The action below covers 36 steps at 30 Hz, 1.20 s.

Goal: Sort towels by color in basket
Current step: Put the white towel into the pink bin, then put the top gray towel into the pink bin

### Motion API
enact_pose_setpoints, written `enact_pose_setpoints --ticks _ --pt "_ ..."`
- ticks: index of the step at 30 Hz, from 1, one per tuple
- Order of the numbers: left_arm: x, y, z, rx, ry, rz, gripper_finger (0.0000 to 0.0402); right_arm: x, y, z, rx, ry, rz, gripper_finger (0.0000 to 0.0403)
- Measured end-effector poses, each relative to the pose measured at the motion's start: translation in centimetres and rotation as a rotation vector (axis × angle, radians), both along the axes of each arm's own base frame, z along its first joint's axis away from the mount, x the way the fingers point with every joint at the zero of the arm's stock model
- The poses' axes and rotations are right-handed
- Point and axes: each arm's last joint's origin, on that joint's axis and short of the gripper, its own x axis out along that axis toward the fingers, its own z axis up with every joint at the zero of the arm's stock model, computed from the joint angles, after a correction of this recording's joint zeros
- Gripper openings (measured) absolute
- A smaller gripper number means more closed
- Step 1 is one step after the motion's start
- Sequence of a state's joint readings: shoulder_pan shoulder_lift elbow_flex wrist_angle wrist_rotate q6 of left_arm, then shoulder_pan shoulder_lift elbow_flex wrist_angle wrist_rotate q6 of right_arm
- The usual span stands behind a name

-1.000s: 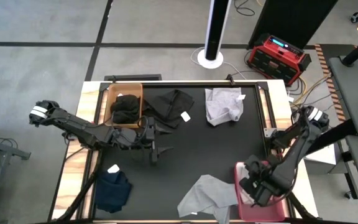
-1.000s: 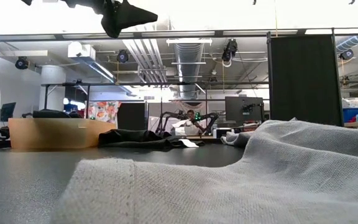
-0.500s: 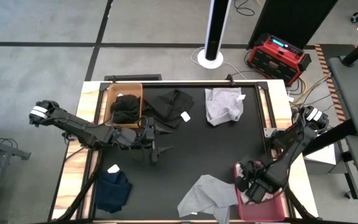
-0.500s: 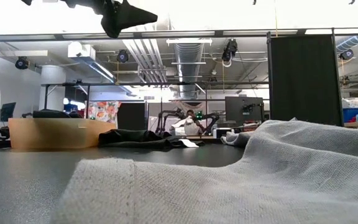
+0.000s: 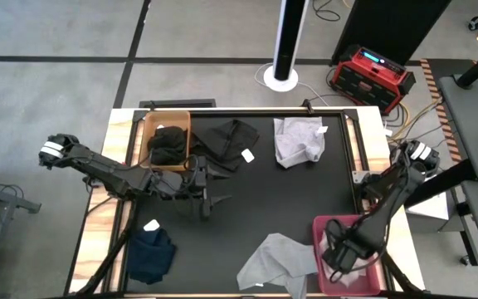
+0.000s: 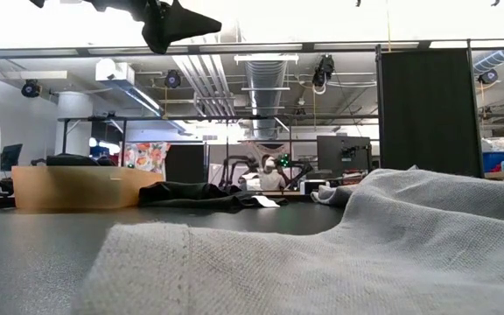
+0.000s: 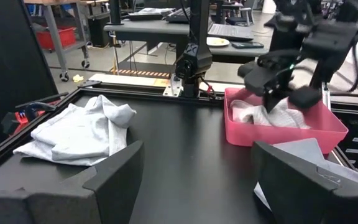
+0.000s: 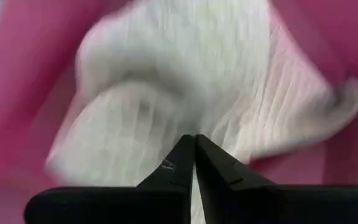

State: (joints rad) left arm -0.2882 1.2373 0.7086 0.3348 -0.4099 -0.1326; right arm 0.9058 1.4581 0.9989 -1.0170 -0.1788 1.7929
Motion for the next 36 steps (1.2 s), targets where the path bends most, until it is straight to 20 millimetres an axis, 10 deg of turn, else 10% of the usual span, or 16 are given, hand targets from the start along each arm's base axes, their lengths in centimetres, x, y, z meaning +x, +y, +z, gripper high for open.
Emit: enact_pose_setpoints --ticks 11,36 --pt "0.0 0.0 0.0 0.0 0.0 0.0 0.0281 0.1 -1.5 6.4 -0.337 -0.164 0.018 0.0009" --pt "-0.1 0.0 -0.3 -0.001 0.029 0.001 0.0281 6.4 -8.2 6.7 -0.551 -0.277 0.229 0.0009"
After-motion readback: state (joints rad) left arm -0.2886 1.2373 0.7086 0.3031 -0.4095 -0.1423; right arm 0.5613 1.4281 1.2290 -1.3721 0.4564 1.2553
